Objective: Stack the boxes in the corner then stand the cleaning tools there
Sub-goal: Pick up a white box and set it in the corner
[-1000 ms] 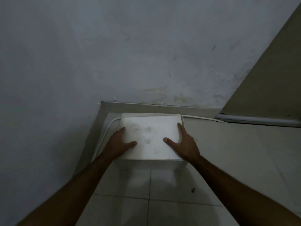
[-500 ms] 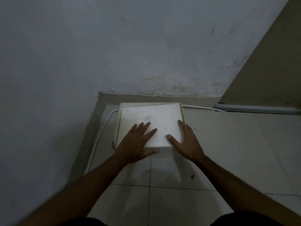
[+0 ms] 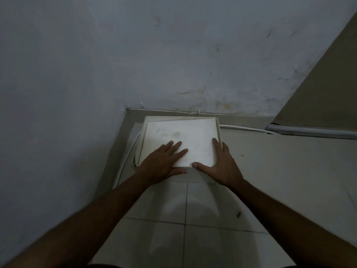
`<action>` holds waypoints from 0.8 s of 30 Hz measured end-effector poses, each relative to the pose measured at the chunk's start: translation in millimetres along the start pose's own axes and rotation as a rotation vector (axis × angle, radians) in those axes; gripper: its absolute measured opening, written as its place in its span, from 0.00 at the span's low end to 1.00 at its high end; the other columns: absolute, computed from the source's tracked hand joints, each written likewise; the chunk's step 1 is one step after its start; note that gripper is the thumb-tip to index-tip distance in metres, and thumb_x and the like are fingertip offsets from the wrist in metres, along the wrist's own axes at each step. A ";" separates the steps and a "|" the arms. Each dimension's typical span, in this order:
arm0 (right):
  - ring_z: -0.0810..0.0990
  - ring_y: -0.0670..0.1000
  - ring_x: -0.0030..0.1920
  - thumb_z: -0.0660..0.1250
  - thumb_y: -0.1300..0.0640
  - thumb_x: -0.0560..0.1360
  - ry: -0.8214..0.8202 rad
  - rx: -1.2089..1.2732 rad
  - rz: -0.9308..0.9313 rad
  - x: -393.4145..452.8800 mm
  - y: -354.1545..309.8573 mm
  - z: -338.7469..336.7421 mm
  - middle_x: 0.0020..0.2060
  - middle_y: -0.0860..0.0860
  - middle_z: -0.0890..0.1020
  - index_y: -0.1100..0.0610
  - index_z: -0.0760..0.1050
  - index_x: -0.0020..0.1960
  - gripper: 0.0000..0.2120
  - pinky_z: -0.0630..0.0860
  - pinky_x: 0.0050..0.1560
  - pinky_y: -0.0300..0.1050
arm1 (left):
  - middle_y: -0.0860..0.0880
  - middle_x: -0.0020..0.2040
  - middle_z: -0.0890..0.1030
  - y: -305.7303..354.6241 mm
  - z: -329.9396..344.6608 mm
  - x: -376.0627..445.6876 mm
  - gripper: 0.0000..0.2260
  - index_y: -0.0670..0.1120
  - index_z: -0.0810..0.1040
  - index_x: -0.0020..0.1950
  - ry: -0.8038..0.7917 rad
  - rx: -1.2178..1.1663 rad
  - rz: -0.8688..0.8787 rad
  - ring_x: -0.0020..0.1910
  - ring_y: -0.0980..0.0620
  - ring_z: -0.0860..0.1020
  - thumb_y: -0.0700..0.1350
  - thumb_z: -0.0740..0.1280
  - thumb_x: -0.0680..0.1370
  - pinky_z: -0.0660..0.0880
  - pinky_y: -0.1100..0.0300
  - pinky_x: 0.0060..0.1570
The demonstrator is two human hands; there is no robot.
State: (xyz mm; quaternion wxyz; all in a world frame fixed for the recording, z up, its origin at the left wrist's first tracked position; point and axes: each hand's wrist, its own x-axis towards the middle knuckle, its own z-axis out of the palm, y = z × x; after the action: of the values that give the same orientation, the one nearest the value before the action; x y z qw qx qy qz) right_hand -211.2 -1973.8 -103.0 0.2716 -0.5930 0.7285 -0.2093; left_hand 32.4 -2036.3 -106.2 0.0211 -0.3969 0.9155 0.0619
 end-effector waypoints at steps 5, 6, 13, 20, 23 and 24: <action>0.63 0.58 0.77 0.68 0.20 0.61 -0.011 0.013 -0.017 17.9 -18.8 10.0 0.81 0.53 0.53 0.49 0.46 0.82 0.62 0.66 0.72 0.55 | 0.49 0.83 0.48 -25.9 -3.6 2.8 0.36 0.56 0.50 0.82 -0.020 0.004 -0.025 0.81 0.45 0.49 0.71 0.49 0.79 0.52 0.49 0.77; 0.62 0.58 0.77 0.68 0.20 0.61 -0.015 0.014 -0.019 21.2 -22.4 12.5 0.81 0.53 0.52 0.49 0.46 0.82 0.62 0.66 0.72 0.55 | 0.49 0.83 0.48 -31.7 -4.4 3.2 0.36 0.56 0.49 0.82 -0.031 -0.002 -0.033 0.81 0.46 0.48 0.71 0.49 0.79 0.52 0.48 0.77; 0.61 0.58 0.78 0.67 0.21 0.63 -0.017 0.015 -0.039 35.5 -39.2 23.0 0.81 0.54 0.51 0.50 0.46 0.82 0.60 0.65 0.73 0.54 | 0.51 0.83 0.48 -60.4 -1.2 5.1 0.36 0.59 0.48 0.82 -0.031 -0.004 -0.041 0.81 0.47 0.49 0.73 0.47 0.78 0.57 0.45 0.76; 0.61 0.58 0.78 0.68 0.21 0.63 -0.020 0.029 -0.035 37.6 -39.5 23.7 0.81 0.53 0.51 0.50 0.45 0.82 0.61 0.65 0.73 0.55 | 0.50 0.82 0.49 -62.3 -2.0 5.2 0.36 0.58 0.48 0.82 -0.012 -0.007 -0.030 0.81 0.46 0.50 0.74 0.46 0.77 0.55 0.47 0.76; 0.61 0.58 0.78 0.68 0.21 0.63 -0.028 0.033 -0.031 37.3 -39.7 23.4 0.81 0.54 0.51 0.49 0.45 0.82 0.61 0.65 0.74 0.55 | 0.50 0.82 0.49 -60.6 -2.8 5.0 0.37 0.58 0.49 0.82 -0.013 -0.007 -0.033 0.81 0.46 0.50 0.74 0.46 0.77 0.54 0.47 0.76; 0.61 0.59 0.77 0.68 0.21 0.62 -0.031 0.033 -0.030 37.8 -39.5 23.2 0.81 0.54 0.51 0.49 0.45 0.82 0.61 0.65 0.74 0.55 | 0.50 0.82 0.49 -60.5 -2.9 5.3 0.37 0.58 0.48 0.82 -0.012 -0.005 -0.038 0.81 0.46 0.50 0.74 0.47 0.77 0.53 0.48 0.76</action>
State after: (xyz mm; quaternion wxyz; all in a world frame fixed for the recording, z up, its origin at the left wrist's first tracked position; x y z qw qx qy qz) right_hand -172.2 -2018.6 -101.5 0.2892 -0.6024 0.7119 -0.2160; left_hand 72.9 -2081.5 -109.6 0.0265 -0.4141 0.9074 0.0663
